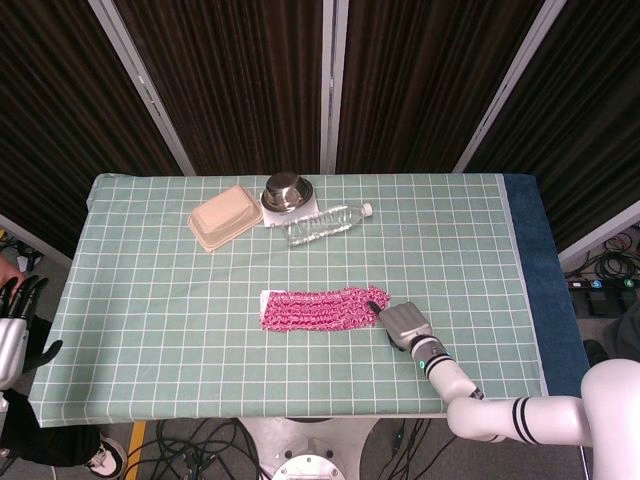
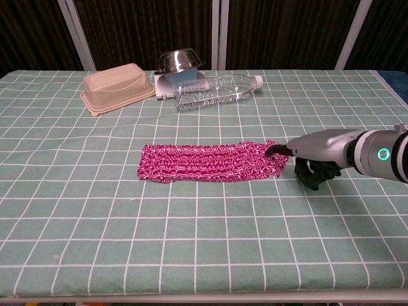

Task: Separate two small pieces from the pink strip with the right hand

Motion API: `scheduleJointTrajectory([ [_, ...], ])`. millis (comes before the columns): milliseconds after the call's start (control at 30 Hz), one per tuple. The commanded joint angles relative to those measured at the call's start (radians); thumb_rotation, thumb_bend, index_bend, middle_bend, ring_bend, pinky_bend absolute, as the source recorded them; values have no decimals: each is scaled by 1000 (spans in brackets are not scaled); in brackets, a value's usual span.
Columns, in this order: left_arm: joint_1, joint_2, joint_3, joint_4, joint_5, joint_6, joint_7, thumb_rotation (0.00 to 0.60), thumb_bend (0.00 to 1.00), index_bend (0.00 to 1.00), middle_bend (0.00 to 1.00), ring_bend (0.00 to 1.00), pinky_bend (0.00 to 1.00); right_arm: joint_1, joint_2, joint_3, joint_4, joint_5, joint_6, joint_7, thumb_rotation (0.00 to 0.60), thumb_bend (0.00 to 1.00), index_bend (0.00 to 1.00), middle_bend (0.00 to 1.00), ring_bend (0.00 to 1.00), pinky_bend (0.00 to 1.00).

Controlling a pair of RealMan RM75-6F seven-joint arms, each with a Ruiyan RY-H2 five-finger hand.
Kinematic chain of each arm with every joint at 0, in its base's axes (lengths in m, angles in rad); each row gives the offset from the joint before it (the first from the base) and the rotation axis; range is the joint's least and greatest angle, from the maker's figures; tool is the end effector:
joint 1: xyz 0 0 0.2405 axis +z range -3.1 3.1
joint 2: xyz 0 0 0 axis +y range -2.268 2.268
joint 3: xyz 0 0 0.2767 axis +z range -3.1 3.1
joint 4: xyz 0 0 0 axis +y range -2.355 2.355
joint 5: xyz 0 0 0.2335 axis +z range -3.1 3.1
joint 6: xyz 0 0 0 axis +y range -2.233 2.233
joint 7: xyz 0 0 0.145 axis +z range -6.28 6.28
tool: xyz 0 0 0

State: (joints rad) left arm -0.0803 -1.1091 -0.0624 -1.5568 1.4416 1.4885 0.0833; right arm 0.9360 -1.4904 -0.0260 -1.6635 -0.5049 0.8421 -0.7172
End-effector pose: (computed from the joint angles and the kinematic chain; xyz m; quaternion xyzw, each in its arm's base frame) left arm -0.3586 0.1877 0.1625 -0.5960 -0.3525 -0.3393 0.6367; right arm -0.1823 -0.3209 -0.0697 0.8098 -0.4310 0.1333 0.3751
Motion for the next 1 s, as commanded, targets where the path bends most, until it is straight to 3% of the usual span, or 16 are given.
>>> scheduleJointTrajectory([
  [33,0,0,0,-1,0,-1,2,600,191,84,68,0,137,-5,11,-11,-5,-1,6,10,600,1000,0,868,873,739],
  [833,-5,-4,-2,-15,1,-2,26,600,190,85,68,0,137,-50,102,-86,-15,-9,15,89,600,1000,0,869,873,740],
  [1000,-8,-6,-2,-15,4,-4,28,600,190,85,68,0,137,-66,114,-75,-17,-49,24,124,600,1000,0,868,873,740],
])
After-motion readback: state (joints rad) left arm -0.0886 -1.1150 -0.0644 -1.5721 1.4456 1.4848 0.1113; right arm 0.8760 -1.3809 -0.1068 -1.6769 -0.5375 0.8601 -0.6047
